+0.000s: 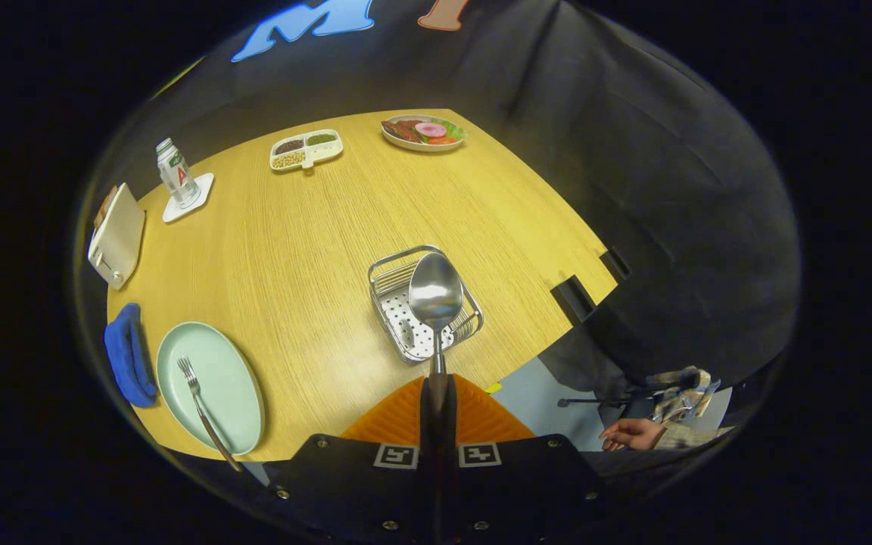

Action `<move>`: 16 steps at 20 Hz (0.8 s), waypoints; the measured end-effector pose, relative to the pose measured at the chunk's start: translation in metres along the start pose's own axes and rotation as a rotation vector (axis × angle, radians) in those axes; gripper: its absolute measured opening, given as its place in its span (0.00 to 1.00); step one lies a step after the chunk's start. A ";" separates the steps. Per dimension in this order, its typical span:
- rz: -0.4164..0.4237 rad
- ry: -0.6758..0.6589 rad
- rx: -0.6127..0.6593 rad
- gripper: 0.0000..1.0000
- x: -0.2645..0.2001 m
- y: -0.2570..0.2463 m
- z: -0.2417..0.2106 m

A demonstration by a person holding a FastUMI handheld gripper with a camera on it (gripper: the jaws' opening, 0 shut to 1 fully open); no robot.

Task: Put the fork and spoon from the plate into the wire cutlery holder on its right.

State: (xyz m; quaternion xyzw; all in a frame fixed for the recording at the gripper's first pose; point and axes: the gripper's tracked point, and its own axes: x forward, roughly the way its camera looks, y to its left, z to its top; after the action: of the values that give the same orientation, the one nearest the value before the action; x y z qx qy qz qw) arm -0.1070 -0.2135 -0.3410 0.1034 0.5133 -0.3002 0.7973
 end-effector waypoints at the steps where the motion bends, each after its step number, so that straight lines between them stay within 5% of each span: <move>1: 0.011 0.022 -0.003 0.05 0.002 0.001 -0.003; 16: 0.101 0.152 -0.045 0.08 0.009 -0.001 0.004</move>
State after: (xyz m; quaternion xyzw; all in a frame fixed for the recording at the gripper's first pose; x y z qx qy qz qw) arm -0.1020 -0.2200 -0.3473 0.1338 0.5733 -0.2392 0.7722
